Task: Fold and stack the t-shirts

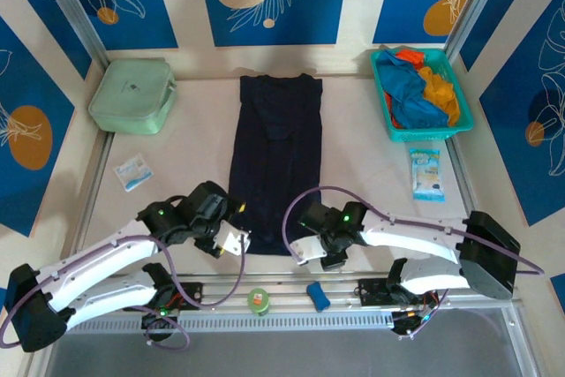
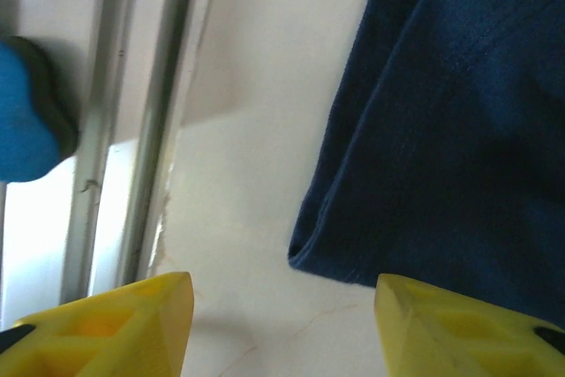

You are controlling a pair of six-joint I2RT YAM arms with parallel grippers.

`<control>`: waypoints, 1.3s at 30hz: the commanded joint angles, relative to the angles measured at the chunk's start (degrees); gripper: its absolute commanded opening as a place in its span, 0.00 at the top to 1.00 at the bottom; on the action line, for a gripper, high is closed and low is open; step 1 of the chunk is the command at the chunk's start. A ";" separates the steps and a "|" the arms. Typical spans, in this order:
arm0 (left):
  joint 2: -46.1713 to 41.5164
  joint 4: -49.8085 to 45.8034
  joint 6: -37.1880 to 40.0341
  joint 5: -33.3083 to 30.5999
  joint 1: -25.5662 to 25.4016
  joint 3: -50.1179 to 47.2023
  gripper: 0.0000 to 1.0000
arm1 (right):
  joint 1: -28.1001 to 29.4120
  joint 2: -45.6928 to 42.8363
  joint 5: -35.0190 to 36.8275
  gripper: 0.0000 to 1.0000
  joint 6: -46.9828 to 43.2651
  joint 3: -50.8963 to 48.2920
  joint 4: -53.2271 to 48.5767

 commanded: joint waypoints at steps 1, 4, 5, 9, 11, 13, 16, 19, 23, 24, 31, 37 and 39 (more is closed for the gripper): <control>0.03 -1.24 2.91 3.37 -0.60 -1.38 0.00 | 0.38 1.79 1.56 0.45 -0.73 -1.15 3.48; 0.74 -0.31 4.05 3.29 -0.75 -2.74 0.00 | 0.39 2.73 2.67 0.46 -1.27 -1.67 5.23; 1.15 0.05 4.36 3.45 -0.83 -3.07 0.00 | 0.23 2.89 2.69 0.46 -1.44 -1.69 5.72; 2.83 0.65 5.03 4.34 -1.29 -3.98 0.03 | 0.20 3.91 2.56 0.46 -1.67 -1.78 7.11; 3.70 1.29 5.29 4.35 -1.70 -4.47 0.04 | 0.18 4.98 2.52 0.46 -1.71 -1.86 7.42; 4.62 2.59 5.29 4.39 -1.90 -5.03 0.06 | 0.19 6.39 2.53 0.48 -1.63 -1.87 7.78; 6.02 4.20 5.17 4.59 -1.99 -5.74 0.09 | 0.33 8.35 2.17 0.53 -1.21 -1.61 7.78; 7.52 4.95 5.12 4.78 -2.17 -6.05 0.13 | 0.41 9.62 1.92 0.61 -0.60 -1.61 7.78; 9.46 5.40 5.45 4.69 -2.21 -6.51 0.19 | 0.60 10.01 1.68 0.68 0.11 -1.88 7.38; 9.94 5.53 5.59 4.56 -2.19 -6.63 0.20 | 0.65 10.00 1.72 0.70 0.21 -1.87 7.14; 13.10 5.83 6.06 4.30 -2.19 -6.73 0.23 | 0.76 10.17 1.51 0.78 1.01 -1.35 6.29; 15.57 6.41 6.52 4.34 -2.16 -6.36 0.31 | 0.87 10.13 1.37 0.83 1.49 -0.99 5.70; 16.18 6.63 6.70 4.17 -2.16 -6.47 0.33 | 0.98 10.04 1.41 0.85 1.63 -0.82 5.41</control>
